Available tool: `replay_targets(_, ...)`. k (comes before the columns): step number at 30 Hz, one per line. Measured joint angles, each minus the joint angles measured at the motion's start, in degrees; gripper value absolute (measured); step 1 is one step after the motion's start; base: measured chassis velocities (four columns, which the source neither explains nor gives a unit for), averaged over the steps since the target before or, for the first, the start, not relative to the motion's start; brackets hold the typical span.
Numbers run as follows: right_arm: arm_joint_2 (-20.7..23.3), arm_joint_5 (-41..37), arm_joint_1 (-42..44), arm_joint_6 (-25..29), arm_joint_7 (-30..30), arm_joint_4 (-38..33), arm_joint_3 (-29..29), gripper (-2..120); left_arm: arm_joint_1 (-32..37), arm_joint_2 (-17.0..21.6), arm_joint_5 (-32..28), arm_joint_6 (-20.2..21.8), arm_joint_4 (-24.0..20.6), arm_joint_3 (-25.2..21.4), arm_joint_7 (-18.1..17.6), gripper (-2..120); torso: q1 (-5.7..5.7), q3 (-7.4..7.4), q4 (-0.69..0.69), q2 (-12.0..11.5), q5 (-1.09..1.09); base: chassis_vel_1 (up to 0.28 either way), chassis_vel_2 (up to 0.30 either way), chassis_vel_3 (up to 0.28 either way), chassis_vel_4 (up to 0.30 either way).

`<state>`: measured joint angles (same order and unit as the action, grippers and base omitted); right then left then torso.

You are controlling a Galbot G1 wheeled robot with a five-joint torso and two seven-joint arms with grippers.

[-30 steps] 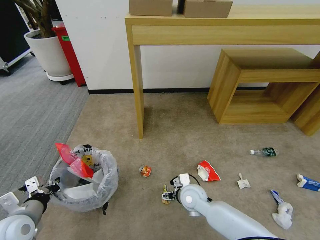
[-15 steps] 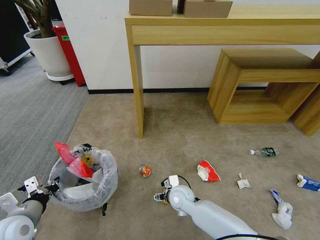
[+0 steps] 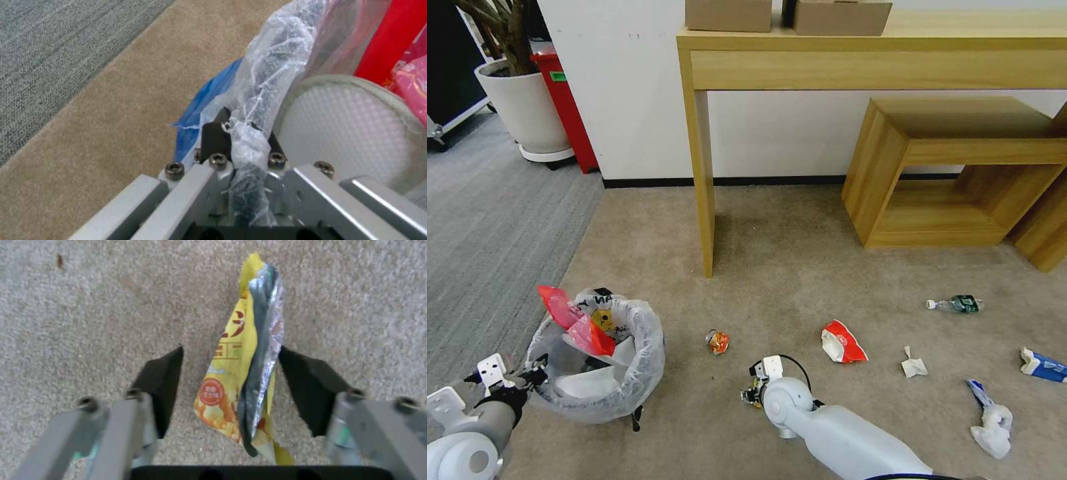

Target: Pick up the trash bin and place the garbage on the floor into it.

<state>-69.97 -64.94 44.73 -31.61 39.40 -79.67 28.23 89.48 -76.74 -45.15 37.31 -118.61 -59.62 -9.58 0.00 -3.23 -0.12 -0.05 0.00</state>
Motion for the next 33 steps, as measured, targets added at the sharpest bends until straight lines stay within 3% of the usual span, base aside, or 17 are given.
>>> replay_targets(16,1.9,4.2,1.1,2.4,-2.5,-0.6,-0.2,2,-0.7,0.1,0.1,-0.2,0.9,0.6,0.0,1,0.0,0.0,0.0,0.0,0.0,0.0,0.0,0.0,0.0)
replay_targets(24,8.9,6.6,2.6,7.9,-8.3,-8.6,-5.1,0,-0.9,0.6,0.0,-0.1,1.1,0.7,-0.2,1,0.0,0.0,0.0,0.0,0.01,0.0,0.0,0.0,0.0)
replay_targets(26,12.3,8.5,2.4,12.7,-12.9,-13.8,-7.2,0,-0.8,0.8,-0.2,0.5,0.9,0.7,-0.6,1,0.0,0.0,-0.01,0.0,0.0,0.0,0.0,0.0,0.0)
replay_targets(28,12.9,8.9,2.3,13.7,-13.7,-14.7,-7.4,0,-0.8,0.8,-0.2,0.5,0.8,0.7,-0.7,1,0.0,0.0,-0.01,0.0,0.0,0.0,0.0,0.0,0.0)
replay_targets(30,15.8,11.9,-0.7,20.6,-20.6,-20.6,-7.7,0,-0.9,0.8,-0.5,1.0,0.1,0.9,-1.2,1,0.0,0.0,-0.01,0.0,0.01,0.0,0.0,0.0,0.0)
replay_targets(33,17.2,12.7,-3.8,24.2,-24.4,-24.4,-6.8,0,-0.9,0.8,-0.5,1.2,-0.3,1.1,-1.3,1,0.0,0.0,0.0,0.0,0.0,0.0,0.0,0.0,0.0)
